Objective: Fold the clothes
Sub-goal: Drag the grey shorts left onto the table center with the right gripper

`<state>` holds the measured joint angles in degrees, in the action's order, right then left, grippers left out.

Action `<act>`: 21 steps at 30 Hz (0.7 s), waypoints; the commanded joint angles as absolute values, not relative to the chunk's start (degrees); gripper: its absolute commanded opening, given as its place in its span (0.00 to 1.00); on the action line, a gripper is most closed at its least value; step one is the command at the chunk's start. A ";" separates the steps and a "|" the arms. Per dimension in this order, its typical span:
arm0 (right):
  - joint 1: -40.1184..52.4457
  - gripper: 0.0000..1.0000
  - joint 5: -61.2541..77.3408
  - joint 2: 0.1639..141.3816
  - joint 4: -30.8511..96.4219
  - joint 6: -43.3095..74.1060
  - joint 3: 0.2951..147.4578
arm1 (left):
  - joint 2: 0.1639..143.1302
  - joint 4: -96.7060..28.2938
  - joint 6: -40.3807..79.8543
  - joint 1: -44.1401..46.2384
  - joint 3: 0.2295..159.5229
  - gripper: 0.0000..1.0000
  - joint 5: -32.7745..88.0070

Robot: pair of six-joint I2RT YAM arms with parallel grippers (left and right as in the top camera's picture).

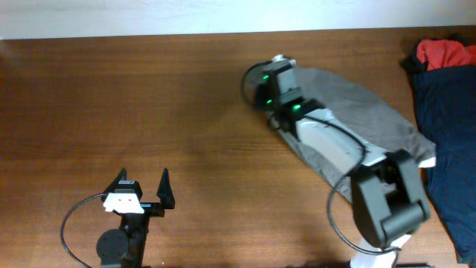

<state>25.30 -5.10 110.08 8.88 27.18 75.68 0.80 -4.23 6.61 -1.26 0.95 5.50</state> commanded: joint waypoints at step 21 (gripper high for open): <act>47.22 0.10 4.71 112.84 2.66 36.25 75.61 | 0.36 -4.14 5.69 -1.02 0.51 0.99 5.08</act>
<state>45.32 3.20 112.38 2.94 34.50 75.68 0.80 -4.23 6.61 -1.26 0.95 5.50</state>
